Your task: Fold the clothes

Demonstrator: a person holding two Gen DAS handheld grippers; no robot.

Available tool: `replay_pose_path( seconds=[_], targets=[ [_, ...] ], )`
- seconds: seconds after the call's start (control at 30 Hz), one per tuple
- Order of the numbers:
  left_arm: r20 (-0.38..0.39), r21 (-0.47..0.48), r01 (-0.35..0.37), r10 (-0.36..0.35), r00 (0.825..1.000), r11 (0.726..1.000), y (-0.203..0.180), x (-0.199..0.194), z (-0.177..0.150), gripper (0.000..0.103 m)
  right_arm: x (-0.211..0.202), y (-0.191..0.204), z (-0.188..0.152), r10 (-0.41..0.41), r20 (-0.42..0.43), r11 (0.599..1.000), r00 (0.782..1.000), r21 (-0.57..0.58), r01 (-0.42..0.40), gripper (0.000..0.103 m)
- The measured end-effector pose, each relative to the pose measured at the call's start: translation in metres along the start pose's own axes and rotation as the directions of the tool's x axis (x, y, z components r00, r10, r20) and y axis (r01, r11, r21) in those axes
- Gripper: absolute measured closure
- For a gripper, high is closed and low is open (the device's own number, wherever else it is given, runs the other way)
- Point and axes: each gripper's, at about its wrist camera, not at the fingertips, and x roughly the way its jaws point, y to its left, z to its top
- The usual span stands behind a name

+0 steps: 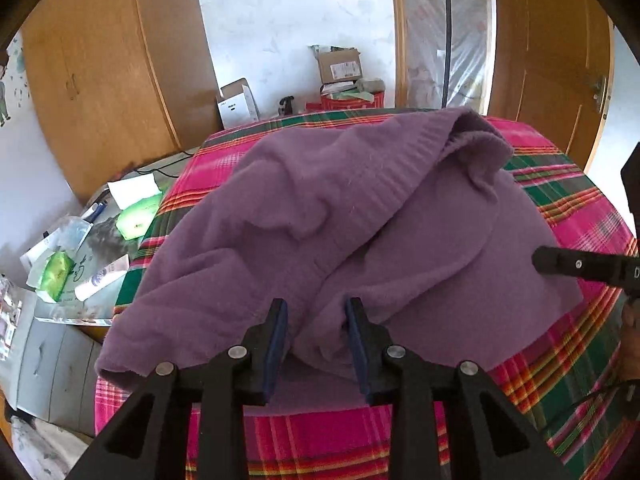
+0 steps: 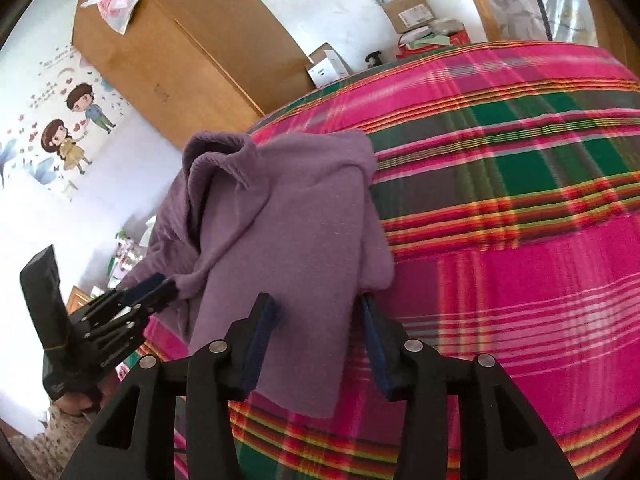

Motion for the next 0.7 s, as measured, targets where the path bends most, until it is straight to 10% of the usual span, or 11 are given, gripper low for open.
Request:
replay_pose_path(
  seconds=[0.23, 0.7],
  targets=[
    [-0.035, -0.009, 0.011, -0.011, 0.999, 1.0, 0.001, 0.009, -0.002, 0.084, -0.001, 0.007, 0.002, 0.01, 0.021, 1.0, 1.0, -0.017, -0.01, 0.085],
    [0.007, -0.104, 0.142, -0.142, 0.99, 0.984, 0.001, -0.016, 0.002, 0.095, -0.036, 0.019, 0.004, 0.051, 0.143, 0.998, 0.988, -0.034, -0.047, 0.09]
  ],
)
